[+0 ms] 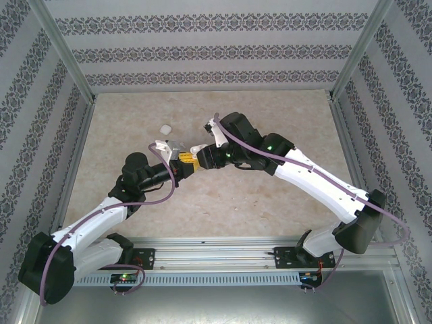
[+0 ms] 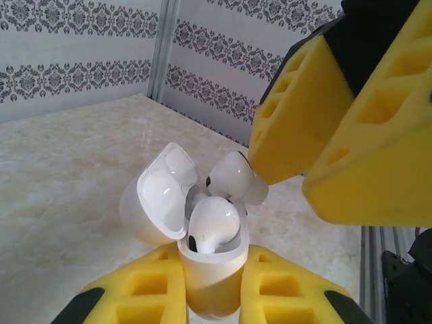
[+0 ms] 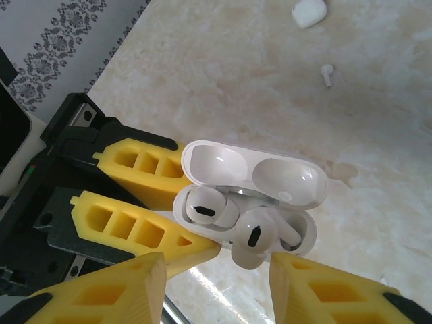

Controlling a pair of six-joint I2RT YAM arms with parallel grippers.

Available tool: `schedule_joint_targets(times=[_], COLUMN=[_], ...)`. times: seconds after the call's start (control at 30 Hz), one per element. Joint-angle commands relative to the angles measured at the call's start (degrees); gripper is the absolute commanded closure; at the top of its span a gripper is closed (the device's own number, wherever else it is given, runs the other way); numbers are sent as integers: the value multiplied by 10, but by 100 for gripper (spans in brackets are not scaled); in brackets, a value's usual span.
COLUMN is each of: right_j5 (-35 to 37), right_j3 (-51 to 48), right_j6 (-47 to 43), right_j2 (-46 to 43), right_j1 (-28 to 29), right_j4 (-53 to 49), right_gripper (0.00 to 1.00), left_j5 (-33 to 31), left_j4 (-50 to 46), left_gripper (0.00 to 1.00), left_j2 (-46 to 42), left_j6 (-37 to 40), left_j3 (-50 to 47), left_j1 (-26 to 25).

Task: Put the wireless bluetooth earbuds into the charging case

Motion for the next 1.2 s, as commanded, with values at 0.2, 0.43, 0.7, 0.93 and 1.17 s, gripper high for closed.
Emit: schedule_joint_targets(times=[0.2, 0.43, 0.7, 0.93, 1.17], right_j5=[-39, -41, -74, -98, -113], right_j3=[3, -48, -65, -57, -48], right_j6=[50, 101, 113, 113, 113], right_j2=[-27, -63, -49, -32, -17], right_j1=[-18, -61, -70, -66, -62], right_j4=[13, 34, 34, 42, 47], right_gripper=[55, 73, 83, 85, 85], left_j5=[17, 26, 31, 32, 34], left_j4=[38, 37, 35, 35, 38], left_gripper=[100, 100, 100, 100, 100], left_j2=[-1, -2, -5, -2, 2], left_j6=[4, -1, -4, -6, -7], left_j3=[-3, -1, -1, 0, 2], left_j1=[4, 3, 4, 4, 4])
